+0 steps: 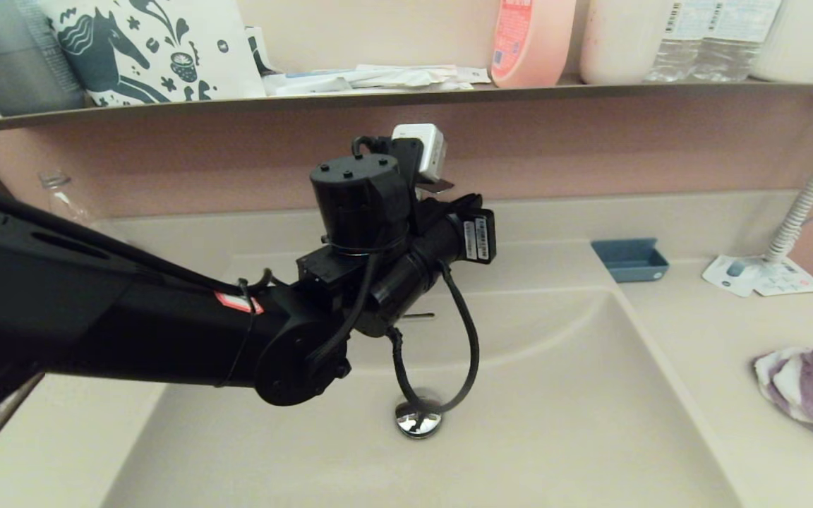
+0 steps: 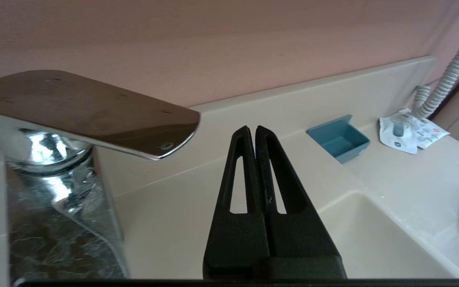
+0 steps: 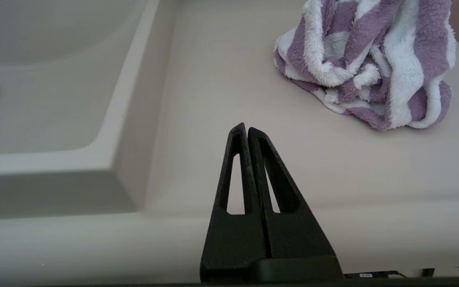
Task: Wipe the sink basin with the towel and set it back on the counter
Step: Turn on the faucet
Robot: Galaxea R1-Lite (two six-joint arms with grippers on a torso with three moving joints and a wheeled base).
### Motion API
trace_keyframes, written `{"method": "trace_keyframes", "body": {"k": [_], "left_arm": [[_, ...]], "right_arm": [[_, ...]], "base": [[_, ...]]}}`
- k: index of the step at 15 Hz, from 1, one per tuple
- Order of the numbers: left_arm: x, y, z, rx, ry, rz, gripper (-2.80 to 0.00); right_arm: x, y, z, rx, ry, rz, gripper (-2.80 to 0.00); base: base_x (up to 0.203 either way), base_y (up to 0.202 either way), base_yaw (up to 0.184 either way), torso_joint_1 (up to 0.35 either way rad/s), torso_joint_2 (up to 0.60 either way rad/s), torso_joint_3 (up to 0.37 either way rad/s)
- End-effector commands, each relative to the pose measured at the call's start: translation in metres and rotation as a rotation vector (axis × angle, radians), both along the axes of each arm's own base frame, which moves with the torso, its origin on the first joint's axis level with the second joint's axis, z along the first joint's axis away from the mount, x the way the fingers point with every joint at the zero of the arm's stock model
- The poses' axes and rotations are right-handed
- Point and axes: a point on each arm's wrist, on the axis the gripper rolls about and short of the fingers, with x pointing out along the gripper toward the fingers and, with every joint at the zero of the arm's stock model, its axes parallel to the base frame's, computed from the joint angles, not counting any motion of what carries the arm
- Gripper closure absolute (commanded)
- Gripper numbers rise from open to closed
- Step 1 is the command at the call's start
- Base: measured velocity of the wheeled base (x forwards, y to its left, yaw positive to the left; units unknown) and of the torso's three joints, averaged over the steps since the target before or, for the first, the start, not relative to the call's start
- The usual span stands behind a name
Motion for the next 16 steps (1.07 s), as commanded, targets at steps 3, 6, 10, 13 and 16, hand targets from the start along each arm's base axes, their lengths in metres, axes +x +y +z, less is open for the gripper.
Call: {"method": "trace_keyframes", "body": {"k": [3,6,10,13,16], "left_arm": [[-0.015,0.009,0.01,0.012,-0.002,0.0,0.0],[-0.034,0.019,0.021,0.022,-0.02,-0.005,0.0],[-0.048,0.023,0.021,0.087,-0.049,-0.018,0.0],[-0.046,0.021,0.012,0.164,-0.07,-0.031,0.0],[-0.044,0.019,0.009,0.212,-0.096,-0.066,0.0]], "right_arm": [[0.0,0.0,0.0,0.0,0.0,0.0,0.0],[0.0,0.0,0.0,0.0,0.0,0.0,0.0],[0.0,0.0,0.0,0.0,0.0,0.0,0.0],[0.0,0.0,0.0,0.0,0.0,0.0,0.0],[0.0,0.0,0.0,0.0,0.0,0.0,0.0]], "base": [[0.0,0.0,0.0,0.0,0.0,0.0],[0.0,0.0,0.0,0.0,0.0,0.0],[0.0,0.0,0.0,0.0,0.0,0.0],[0.0,0.0,0.0,0.0,0.0,0.0],[0.0,0.0,0.0,0.0,0.0,0.0]]}}
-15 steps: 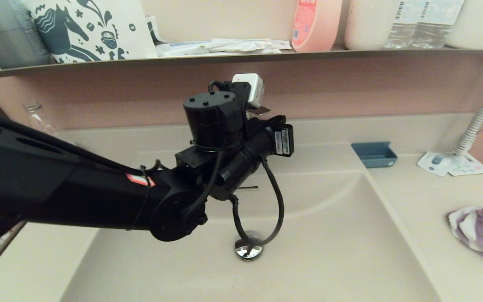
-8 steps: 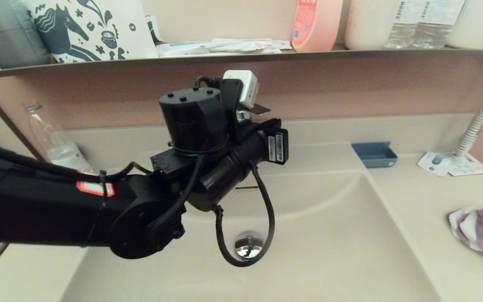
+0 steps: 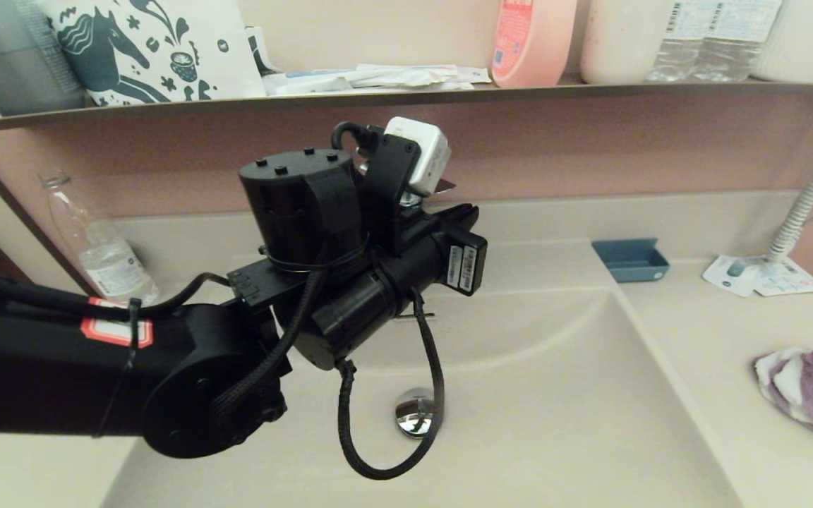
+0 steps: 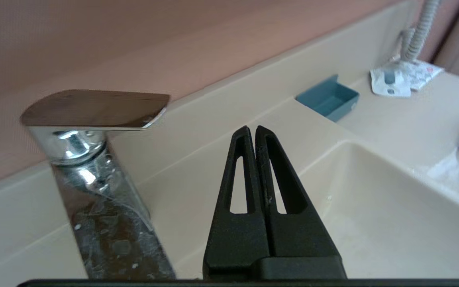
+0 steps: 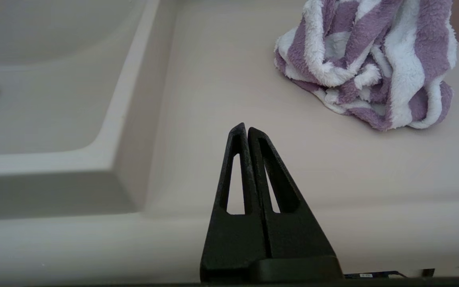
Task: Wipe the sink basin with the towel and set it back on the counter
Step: Turn on the faucet
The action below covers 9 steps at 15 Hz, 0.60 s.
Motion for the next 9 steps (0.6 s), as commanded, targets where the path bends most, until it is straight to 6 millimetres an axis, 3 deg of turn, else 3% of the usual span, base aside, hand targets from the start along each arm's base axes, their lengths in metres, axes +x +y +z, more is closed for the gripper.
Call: {"method": "trace_keyframes", "body": {"k": [1,3,9], "left_arm": [[0.004,-0.004,-0.008,0.021,0.006,0.001,0.0],[0.014,-0.009,-0.017,0.048,0.015,0.008,0.0],[0.043,-0.005,-0.01,0.021,-0.011,0.027,0.0]], "right_arm": [[0.0,0.0,0.0,0.0,0.0,0.0,0.0],[0.0,0.0,0.0,0.0,0.0,0.0,0.0],[0.0,0.0,0.0,0.0,0.0,0.0,0.0]], "base": [[0.0,0.0,0.0,0.0,0.0,0.0],[0.0,0.0,0.0,0.0,0.0,0.0],[0.0,0.0,0.0,0.0,0.0,0.0]]}}
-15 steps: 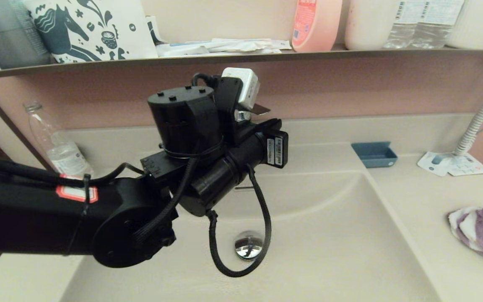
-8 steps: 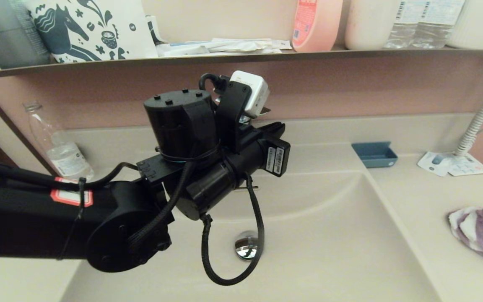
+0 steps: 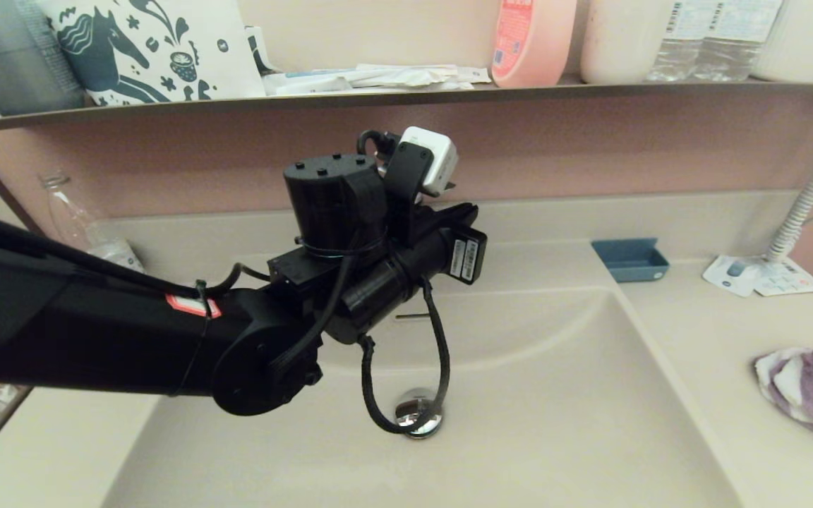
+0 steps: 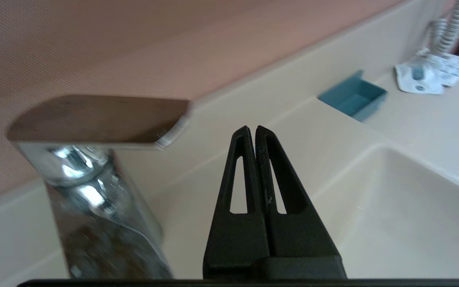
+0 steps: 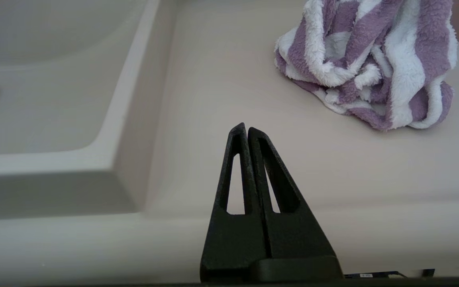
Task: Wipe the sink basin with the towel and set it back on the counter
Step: Turn on the faucet
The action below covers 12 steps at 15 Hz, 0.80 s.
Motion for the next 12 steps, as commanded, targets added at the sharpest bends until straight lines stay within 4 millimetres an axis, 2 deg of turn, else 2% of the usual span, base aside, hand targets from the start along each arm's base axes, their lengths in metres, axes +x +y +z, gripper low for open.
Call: {"method": "trace_keyframes", "body": {"k": [1,5,7,9,12], "left_arm": [[0.01,0.001,-0.002,-0.001,-0.003,0.015,0.0],[0.016,0.004,-0.001,-0.005,-0.007,0.03,0.0],[0.025,0.009,0.008,-0.032,-0.038,0.047,0.0],[0.025,0.013,0.016,-0.047,-0.056,0.056,0.0],[0.026,0.016,0.018,-0.048,-0.06,0.063,0.0]], "right_arm": [[0.0,0.0,0.0,0.0,0.0,0.0,0.0],[0.0,0.0,0.0,0.0,0.0,0.0,0.0],[0.0,0.0,0.0,0.0,0.0,0.0,0.0],[0.0,0.0,0.0,0.0,0.0,0.0,0.0],[0.0,0.0,0.0,0.001,0.0,0.0,0.0]], "base": [[0.0,0.0,0.0,0.0,0.0,0.0],[0.0,0.0,0.0,0.0,0.0,0.0],[0.0,0.0,0.0,0.0,0.0,0.0],[0.0,0.0,0.0,0.0,0.0,0.0],[0.0,0.0,0.0,0.0,0.0,0.0]]}}
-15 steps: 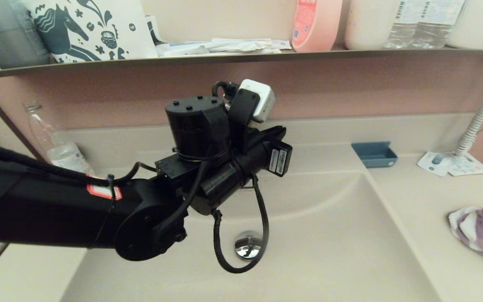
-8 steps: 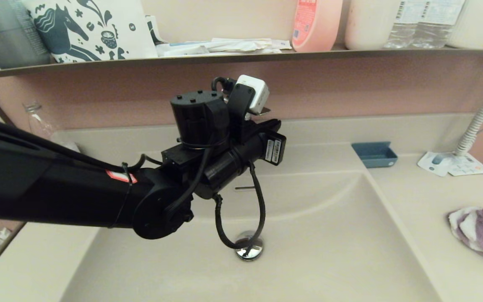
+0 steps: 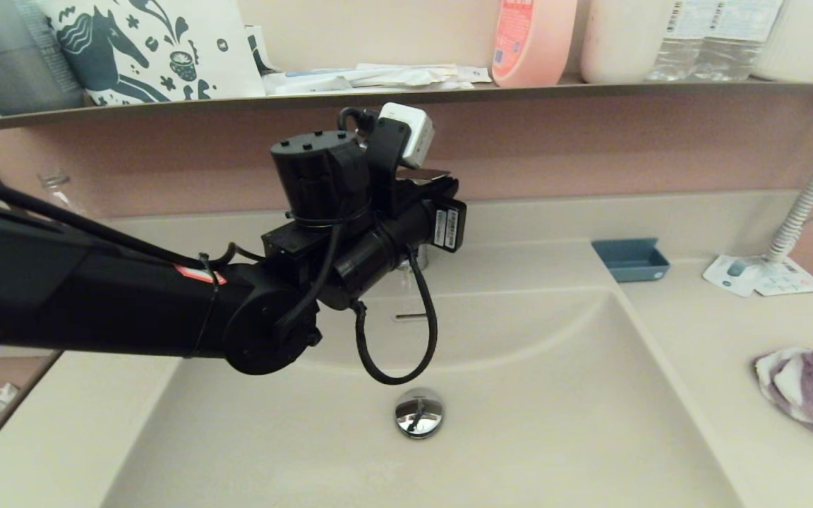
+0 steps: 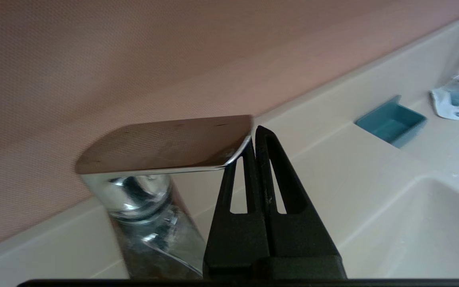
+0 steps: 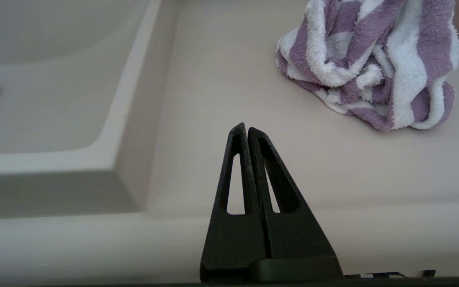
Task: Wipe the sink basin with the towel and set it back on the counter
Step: Turn on the faucet
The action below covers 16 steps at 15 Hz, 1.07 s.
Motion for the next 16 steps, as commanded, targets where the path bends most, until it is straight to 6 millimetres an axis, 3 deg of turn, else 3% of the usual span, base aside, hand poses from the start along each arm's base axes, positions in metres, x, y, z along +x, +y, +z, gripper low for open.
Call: {"method": "trace_keyframes", "body": {"k": [1,16], "left_arm": [[-0.0005,0.002,0.0037,-0.008,-0.012,0.005,0.0],[-0.0065,0.0064,0.0085,-0.014,-0.016,0.005,0.0]], "right_arm": [[0.0,0.0,0.0,0.001,0.0,0.0,0.0],[0.0,0.0,0.0,0.0,0.0,0.0,0.0]], "base": [[0.0,0.0,0.0,0.0,0.0,0.0],[0.0,0.0,0.0,0.0,0.0,0.0]]}}
